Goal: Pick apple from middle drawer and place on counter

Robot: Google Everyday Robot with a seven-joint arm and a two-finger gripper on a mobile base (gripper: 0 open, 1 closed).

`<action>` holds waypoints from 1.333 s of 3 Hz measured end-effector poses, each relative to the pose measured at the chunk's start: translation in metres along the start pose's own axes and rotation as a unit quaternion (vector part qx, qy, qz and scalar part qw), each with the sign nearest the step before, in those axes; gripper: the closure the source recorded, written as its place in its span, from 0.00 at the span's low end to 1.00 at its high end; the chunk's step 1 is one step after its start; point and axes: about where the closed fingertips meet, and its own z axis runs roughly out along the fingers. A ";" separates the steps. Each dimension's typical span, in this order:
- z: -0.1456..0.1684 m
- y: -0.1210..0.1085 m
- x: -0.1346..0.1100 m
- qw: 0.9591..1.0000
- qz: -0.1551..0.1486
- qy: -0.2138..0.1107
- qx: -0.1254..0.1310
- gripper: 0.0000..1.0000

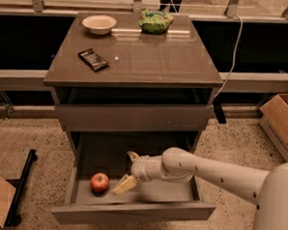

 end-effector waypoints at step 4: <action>0.132 0.007 0.022 0.994 0.013 -0.081 -0.067 0.01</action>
Offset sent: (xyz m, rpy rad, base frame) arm 0.0291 0.0785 -0.0898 0.1554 0.0165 0.0803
